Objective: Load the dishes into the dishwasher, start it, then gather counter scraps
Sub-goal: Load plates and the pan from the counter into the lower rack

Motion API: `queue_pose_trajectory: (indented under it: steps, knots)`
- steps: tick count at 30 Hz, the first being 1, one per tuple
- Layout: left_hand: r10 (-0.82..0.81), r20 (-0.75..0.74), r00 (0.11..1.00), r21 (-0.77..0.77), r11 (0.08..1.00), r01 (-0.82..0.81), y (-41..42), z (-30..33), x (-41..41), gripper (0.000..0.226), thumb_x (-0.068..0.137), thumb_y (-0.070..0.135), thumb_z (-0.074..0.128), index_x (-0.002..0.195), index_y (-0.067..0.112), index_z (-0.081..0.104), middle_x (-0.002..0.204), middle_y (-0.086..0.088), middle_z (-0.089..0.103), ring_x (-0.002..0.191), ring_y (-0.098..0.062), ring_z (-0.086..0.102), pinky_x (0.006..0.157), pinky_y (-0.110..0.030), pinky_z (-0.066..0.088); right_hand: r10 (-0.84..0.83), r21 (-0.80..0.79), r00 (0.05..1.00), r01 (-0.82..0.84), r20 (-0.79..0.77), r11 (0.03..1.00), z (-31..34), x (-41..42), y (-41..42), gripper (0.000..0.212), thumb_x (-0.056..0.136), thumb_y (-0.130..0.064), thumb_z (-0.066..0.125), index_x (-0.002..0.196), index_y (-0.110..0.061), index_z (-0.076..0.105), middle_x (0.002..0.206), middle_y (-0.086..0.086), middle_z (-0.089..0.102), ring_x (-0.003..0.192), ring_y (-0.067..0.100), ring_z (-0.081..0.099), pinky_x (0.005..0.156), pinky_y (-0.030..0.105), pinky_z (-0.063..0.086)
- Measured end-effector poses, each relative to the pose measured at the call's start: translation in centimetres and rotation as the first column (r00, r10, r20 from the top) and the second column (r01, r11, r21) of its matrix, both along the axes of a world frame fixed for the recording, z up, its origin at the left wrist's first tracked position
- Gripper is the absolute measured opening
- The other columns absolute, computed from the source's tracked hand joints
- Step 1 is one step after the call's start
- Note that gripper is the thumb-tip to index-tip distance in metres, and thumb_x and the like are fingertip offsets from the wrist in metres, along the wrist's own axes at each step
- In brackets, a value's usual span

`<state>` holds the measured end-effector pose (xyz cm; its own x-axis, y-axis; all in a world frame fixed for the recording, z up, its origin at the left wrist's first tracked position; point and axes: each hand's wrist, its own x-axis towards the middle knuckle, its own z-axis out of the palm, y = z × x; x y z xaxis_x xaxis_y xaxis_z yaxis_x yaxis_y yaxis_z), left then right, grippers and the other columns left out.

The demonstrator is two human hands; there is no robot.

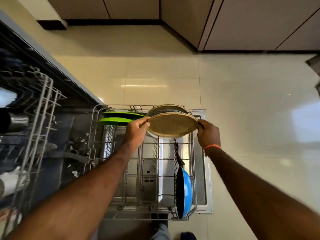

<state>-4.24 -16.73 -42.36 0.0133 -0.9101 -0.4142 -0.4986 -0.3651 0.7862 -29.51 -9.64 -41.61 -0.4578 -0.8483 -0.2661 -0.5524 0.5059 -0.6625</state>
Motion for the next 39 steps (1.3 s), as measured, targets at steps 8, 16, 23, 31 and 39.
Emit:
queue_pose_trajectory:
  steps: [8, 16, 23, 31, 39]
  knots:
    - [-0.098, 0.136, 0.986, 0.026, 0.995, 0.095, 0.8, -6.1, 0.5, 0.037, 0.096, 0.011, 0.064, 0.133, 0.020, 0.066, 0.114, 0.002, 0.073, 0.077, -0.008, 0.063, 0.055, -0.003, 0.044, 0.026, 0.175, 1.000, -0.029, 0.015, 0.984, -6.6, 0.5, 0.9, 0.028, 0.097, -0.010, 0.054, 0.116, -0.019, 0.073, 0.104, 0.008, 0.075, 0.091, 0.024, 0.067, 0.087, 0.031, 0.052]
    - [-0.121, 0.172, 0.978, 0.107, 0.989, 0.103, 2.1, -2.0, 1.6, 0.057, 0.095, 0.010, 0.065, 0.149, 0.016, 0.047, 0.146, -0.009, 0.056, 0.127, -0.023, 0.059, 0.095, -0.024, 0.048, 0.059, 0.318, 0.996, -0.035, -0.068, 0.947, -2.0, 1.8, 1.3, 0.053, 0.093, -0.008, 0.060, 0.143, -0.018, 0.050, 0.138, 0.011, 0.060, 0.122, 0.032, 0.059, 0.103, 0.044, 0.047]
    - [-0.224, 0.192, 0.955, 0.176, 0.966, 0.192, 7.7, 10.4, 2.9, 0.055, 0.095, 0.024, 0.064, 0.147, 0.015, 0.050, 0.143, -0.007, 0.059, 0.123, -0.019, 0.060, 0.092, -0.022, 0.044, 0.343, 0.365, 0.937, -0.299, -0.061, 0.882, 9.6, 4.9, 5.0, 0.045, 0.087, -0.014, 0.059, 0.131, -0.016, 0.060, 0.123, 0.015, 0.067, 0.111, 0.033, 0.063, 0.100, 0.044, 0.051]
    - [-0.247, 0.259, 0.934, 0.239, 0.953, 0.185, 21.5, 25.7, 6.3, 0.042, 0.093, 0.028, 0.063, 0.133, 0.017, 0.062, 0.133, -0.004, 0.064, 0.106, -0.013, 0.057, 0.088, -0.028, 0.044, 0.737, 0.402, 0.676, -0.683, 0.030, 0.610, 24.1, 11.6, 13.0, 0.038, 0.093, -0.023, 0.057, 0.130, -0.016, 0.063, 0.130, 0.013, 0.064, 0.119, 0.035, 0.059, 0.098, 0.034, 0.046]
    - [0.129, 0.333, 0.934, 0.099, 0.980, -0.170, 40.4, 36.3, 12.7, 0.027, 0.091, 0.029, 0.065, 0.111, 0.012, 0.072, 0.117, -0.009, 0.071, 0.111, -0.027, 0.065, 0.090, -0.030, 0.050, 0.963, 0.258, 0.266, -0.929, -0.031, 0.265, 34.6, 20.6, 22.7, 0.036, 0.092, -0.024, 0.053, 0.125, -0.020, 0.066, 0.130, 0.009, 0.065, 0.120, 0.031, 0.060, 0.102, 0.039, 0.048]
